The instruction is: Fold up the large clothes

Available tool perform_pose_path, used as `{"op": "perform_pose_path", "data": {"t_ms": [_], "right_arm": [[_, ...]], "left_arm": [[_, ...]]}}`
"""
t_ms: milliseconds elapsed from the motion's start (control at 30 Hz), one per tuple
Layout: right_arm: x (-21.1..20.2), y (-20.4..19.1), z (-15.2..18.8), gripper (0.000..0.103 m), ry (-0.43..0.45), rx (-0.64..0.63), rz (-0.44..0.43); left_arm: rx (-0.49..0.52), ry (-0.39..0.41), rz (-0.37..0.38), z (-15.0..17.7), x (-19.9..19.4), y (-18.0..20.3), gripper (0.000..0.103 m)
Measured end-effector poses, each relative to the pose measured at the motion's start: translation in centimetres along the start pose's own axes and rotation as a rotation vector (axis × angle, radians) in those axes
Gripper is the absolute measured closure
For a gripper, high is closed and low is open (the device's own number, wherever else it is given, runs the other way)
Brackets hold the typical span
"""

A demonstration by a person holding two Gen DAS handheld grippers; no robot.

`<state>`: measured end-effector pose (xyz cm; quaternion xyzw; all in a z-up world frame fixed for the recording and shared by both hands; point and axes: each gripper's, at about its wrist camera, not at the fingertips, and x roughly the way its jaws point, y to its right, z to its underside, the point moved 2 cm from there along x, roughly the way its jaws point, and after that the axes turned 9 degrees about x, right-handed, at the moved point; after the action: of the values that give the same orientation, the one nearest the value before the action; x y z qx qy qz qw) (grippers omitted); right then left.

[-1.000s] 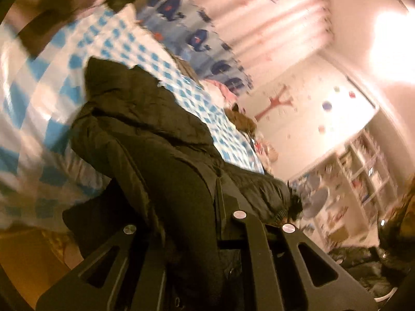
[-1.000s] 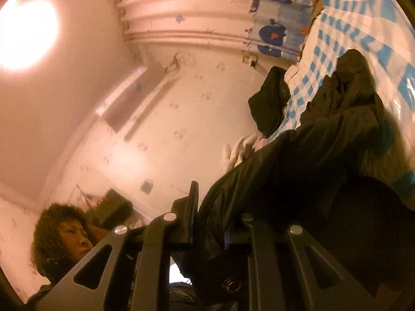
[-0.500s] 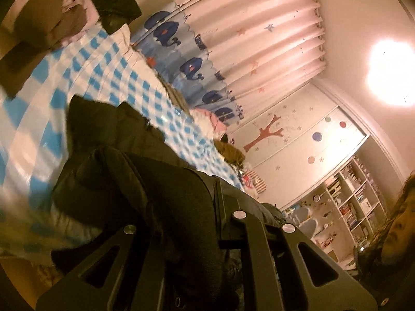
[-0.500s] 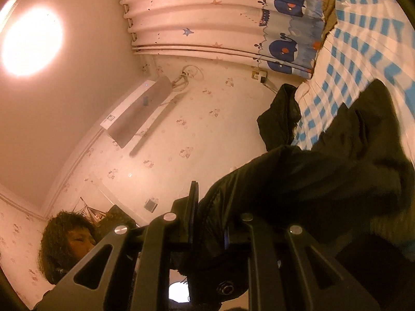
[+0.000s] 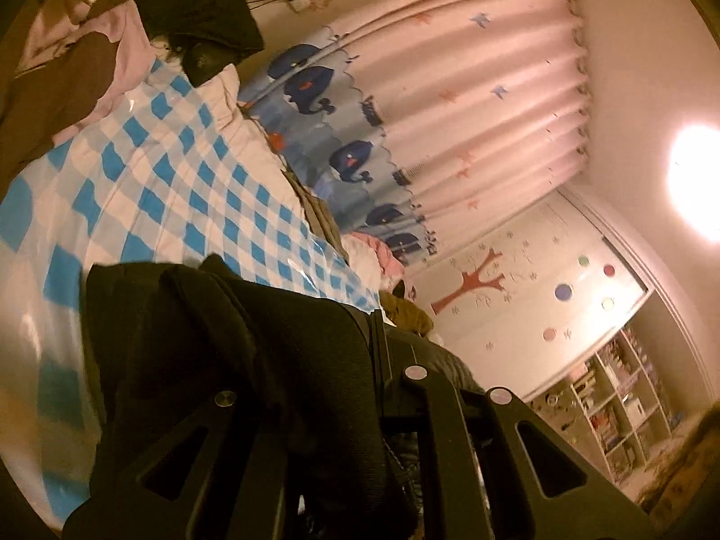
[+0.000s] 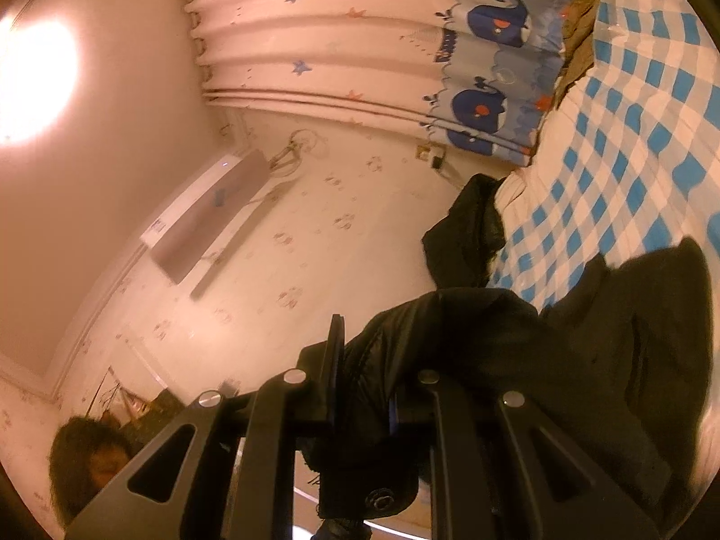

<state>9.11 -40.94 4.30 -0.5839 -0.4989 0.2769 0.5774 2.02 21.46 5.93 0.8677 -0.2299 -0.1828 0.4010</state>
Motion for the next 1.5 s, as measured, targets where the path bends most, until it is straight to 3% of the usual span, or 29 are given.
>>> {"op": "perform_pose_path", "data": {"t_ms": [267,700,1100,1333,1433,1467,1500], "right_arm": [[3.6,4.3,-4.9,0.087,0.033,0.05,0.082],[6.9,12.3,-10.5,0.087,0.092,0.135,0.239],[8.5,22.9,-13.6,0.086,0.132,0.266,0.43],[8.1,26.0,-13.3,0.086,0.129,0.316,0.485],[7.7,26.4,-13.3,0.083,0.129,0.352,0.475],[7.6,26.2,-13.4,0.08,0.134,0.356,0.476],[7.5,25.5,-13.4,0.07,0.142,0.34,0.477]], "left_arm": [[-0.036,-0.017,-0.07,-3.4,5.6,-4.3,0.098],[-0.028,-0.043,-0.22,-5.8,12.4,-9.8,0.098],[-0.089,-0.097,-0.391,-5.1,18.0,-18.0,0.096],[-0.148,-0.154,-0.437,-3.2,19.7,-21.9,0.092],[-0.186,-0.179,-0.431,-3.0,19.9,-22.7,0.091],[-0.194,-0.185,-0.43,-3.2,19.8,-22.6,0.09],[-0.201,-0.188,-0.428,-3.5,19.7,-22.2,0.086]]}}
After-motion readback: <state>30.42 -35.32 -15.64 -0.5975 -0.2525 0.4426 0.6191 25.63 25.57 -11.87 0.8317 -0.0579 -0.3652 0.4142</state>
